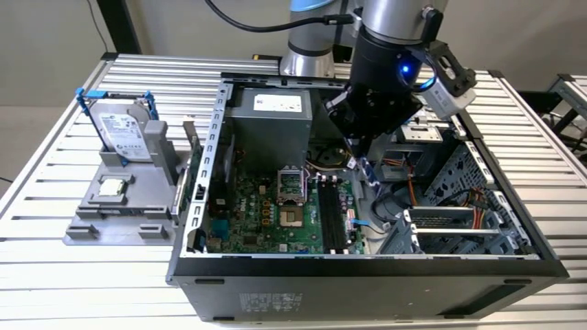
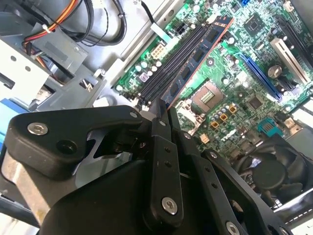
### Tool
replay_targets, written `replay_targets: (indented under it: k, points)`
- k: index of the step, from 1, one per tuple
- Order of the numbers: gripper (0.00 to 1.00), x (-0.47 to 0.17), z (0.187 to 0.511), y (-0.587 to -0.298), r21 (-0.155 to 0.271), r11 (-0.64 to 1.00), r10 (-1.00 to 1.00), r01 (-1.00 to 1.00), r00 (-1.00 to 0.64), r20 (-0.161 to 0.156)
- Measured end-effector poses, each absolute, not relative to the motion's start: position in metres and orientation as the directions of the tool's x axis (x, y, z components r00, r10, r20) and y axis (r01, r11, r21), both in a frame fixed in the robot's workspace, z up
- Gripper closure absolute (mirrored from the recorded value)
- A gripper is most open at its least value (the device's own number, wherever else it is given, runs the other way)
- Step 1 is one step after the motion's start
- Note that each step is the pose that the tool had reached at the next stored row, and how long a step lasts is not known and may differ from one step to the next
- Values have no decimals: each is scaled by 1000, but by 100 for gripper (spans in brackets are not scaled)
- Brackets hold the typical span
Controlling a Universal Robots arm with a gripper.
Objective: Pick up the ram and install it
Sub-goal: 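Insert the ram into the slot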
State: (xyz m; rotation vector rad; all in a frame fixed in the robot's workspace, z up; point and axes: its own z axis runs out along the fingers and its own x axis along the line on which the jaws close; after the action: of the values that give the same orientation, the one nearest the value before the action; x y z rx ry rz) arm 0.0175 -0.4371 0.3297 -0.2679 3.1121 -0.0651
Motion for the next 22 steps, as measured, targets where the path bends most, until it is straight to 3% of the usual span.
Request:
replay_targets:
  k: [22]
  points:
    - [100, 17, 323, -435, -69, 983, -170, -169, -985, -6]
